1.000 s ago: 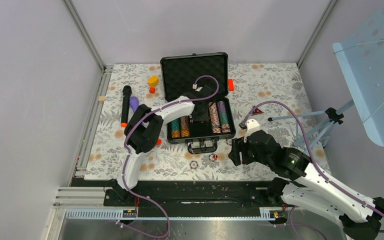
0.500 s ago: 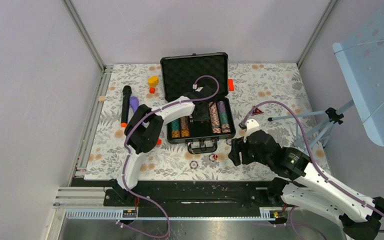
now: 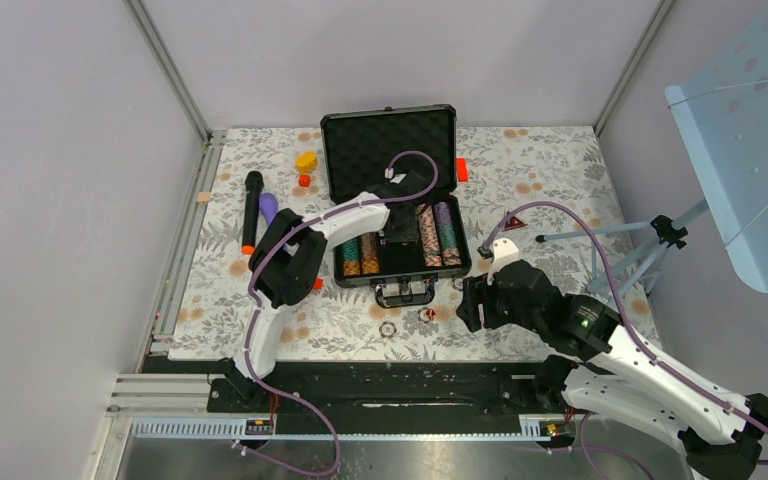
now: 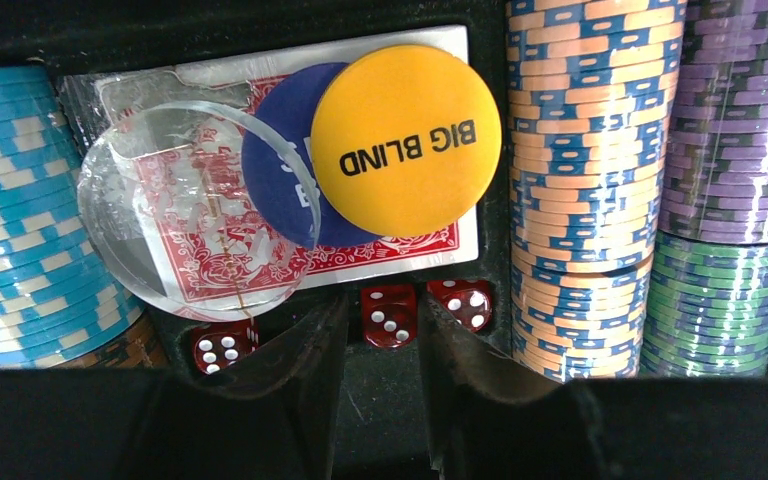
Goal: Pack up texas hold em set
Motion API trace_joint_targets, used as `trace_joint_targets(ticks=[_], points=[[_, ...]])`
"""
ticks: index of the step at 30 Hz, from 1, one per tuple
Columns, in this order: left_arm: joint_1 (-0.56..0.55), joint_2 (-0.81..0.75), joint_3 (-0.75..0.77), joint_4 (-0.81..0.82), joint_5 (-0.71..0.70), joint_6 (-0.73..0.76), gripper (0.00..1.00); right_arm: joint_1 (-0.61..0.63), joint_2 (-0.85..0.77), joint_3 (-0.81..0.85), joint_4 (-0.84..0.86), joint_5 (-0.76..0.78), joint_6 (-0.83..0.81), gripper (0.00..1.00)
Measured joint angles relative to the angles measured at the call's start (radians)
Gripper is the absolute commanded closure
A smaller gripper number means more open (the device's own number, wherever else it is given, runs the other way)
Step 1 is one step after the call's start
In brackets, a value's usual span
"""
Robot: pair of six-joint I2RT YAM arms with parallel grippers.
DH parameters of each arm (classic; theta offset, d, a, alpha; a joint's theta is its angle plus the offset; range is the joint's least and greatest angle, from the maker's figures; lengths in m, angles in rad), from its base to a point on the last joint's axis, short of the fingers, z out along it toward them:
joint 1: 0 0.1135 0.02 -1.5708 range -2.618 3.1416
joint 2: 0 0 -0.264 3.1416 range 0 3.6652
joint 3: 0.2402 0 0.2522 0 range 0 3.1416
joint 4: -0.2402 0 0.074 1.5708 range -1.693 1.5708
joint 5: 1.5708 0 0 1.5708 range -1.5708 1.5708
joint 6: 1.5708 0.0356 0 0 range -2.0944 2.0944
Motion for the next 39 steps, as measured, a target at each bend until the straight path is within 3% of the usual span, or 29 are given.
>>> trace_joint_targets(ticks=[32, 36, 39], points=[[-0.001, -0.094, 0.027, 0.002, -0.004, 0.021, 0.65, 0.000, -0.003, -0.010, 0.000, 0.000, 0.010, 0.30], [-0.001, -0.147, 0.022, -0.005, -0.019, 0.030, 0.58, 0.000, 0.018, -0.021, 0.006, 0.000, 0.022, 0.31], [-0.001, -0.228, -0.018, -0.014, -0.041, 0.051, 0.46, 0.000, 0.077, -0.030, 0.031, -0.002, 0.041, 0.33]])
